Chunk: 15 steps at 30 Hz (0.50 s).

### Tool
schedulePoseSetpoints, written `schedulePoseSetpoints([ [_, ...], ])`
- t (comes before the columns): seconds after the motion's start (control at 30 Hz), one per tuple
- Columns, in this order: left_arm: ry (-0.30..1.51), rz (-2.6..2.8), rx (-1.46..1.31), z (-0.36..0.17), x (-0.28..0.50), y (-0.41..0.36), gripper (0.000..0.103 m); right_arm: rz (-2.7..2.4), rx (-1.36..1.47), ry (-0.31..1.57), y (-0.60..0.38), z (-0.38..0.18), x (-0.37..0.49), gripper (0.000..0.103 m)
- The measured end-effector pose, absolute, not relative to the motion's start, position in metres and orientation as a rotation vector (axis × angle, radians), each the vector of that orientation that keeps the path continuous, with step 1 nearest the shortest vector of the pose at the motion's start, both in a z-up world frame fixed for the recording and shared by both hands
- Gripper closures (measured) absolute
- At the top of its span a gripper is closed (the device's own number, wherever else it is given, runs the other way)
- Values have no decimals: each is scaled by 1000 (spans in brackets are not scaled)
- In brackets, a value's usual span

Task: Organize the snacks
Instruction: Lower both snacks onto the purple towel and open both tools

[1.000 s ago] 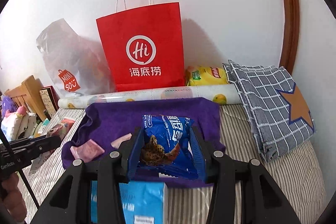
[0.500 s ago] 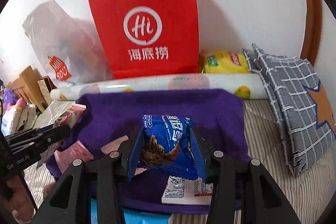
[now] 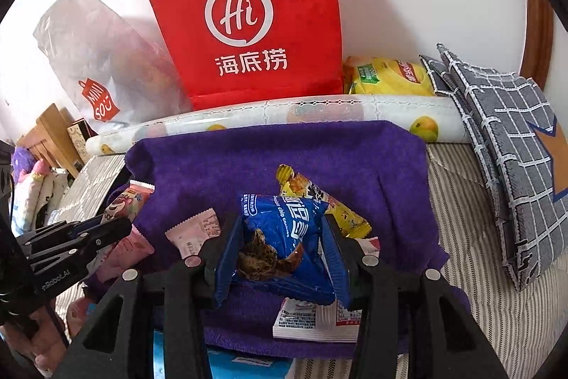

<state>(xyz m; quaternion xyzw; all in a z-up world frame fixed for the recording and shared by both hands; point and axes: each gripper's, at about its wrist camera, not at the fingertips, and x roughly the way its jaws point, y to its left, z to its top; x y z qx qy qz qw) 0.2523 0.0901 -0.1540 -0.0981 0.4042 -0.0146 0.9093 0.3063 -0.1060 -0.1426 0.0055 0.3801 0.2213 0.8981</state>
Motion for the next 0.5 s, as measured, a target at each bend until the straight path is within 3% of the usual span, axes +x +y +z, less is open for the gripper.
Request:
schedulePoseSetpoints([
  [0.5,838,-52,-218,-154,250,88,83,457,64,777,-113,-142,306,51],
])
